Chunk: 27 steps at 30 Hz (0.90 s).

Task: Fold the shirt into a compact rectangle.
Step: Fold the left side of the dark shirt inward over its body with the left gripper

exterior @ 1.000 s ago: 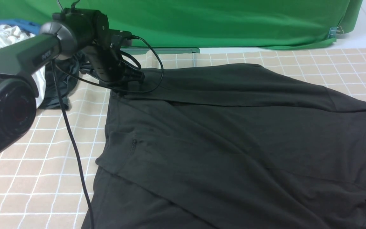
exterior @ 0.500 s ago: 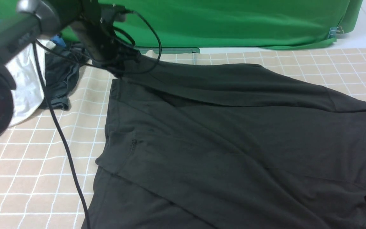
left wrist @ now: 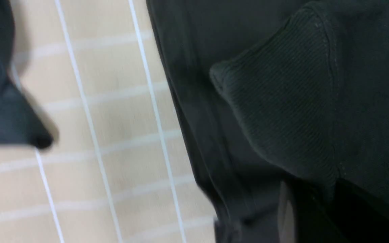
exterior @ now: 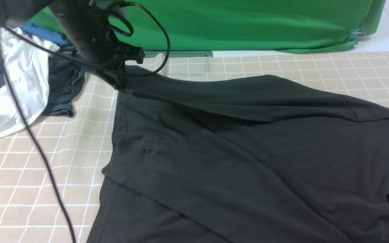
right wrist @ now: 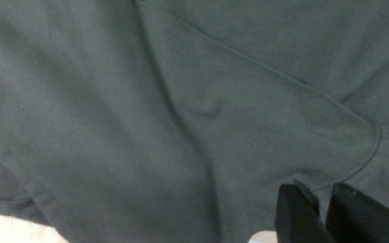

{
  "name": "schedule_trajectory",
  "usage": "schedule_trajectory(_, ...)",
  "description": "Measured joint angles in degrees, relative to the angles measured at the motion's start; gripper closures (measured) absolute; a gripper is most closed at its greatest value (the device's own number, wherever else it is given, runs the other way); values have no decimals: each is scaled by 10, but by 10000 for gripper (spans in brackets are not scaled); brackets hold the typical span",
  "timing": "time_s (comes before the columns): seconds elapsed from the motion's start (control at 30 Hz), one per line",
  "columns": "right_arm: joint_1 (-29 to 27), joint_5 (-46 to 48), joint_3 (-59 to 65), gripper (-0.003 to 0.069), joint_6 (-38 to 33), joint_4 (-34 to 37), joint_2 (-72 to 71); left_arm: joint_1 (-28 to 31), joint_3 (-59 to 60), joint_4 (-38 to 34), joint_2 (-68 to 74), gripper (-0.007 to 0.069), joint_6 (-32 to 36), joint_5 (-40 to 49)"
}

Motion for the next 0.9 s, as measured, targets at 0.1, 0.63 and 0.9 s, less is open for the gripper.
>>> schedule_trajectory(0.1, 0, -10, 0, 470, 0, -1, 5, -12, 59, 0, -40, 572, -13, 2)
schedule_trajectory(0.63, 0, -24, 0, 462, 0, -1, 5, -76, 297, -5, -122, 572, -77, 2)
schedule_trajectory(0.9, 0, -28, 0, 459, 10, -1, 5, -76, 324, -5, -122, 571, -78, 0)
